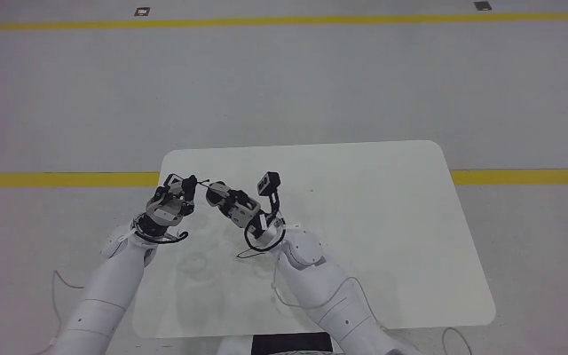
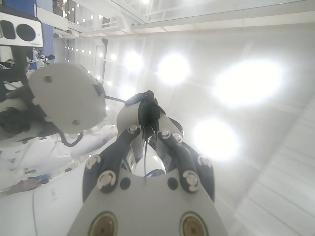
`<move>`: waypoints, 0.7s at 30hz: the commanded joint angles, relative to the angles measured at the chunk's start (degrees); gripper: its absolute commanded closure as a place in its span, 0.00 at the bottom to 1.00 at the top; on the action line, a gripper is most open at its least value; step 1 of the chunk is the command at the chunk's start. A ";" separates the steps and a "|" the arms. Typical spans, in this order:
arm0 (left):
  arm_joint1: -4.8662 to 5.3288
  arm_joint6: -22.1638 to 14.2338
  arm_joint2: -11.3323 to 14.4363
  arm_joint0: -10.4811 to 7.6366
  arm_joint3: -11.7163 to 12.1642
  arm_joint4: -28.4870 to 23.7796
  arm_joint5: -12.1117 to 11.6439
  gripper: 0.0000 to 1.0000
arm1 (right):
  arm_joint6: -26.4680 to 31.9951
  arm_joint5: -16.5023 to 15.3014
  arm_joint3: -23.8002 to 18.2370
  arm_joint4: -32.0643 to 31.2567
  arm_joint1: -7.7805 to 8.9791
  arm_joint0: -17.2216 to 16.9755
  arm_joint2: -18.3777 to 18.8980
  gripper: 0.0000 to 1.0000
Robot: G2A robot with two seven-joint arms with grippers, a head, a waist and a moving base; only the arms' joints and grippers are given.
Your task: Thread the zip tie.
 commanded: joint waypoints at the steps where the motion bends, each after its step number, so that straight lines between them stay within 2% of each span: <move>1: 0.00 0.00 0.00 0.00 0.00 0.00 0.00 1.00 | -1.76 0.00 0.36 -1.55 0.03 -0.05 0.04 1.00; 9: 0.00 0.00 0.00 0.00 0.00 0.00 0.00 1.00 | -6.80 0.00 1.55 -5.14 0.01 0.02 0.26 1.00; 21: 0.00 0.00 0.00 0.00 0.00 0.00 0.00 1.00 | -7.90 0.00 1.06 -6.19 0.12 -0.49 1.44 1.00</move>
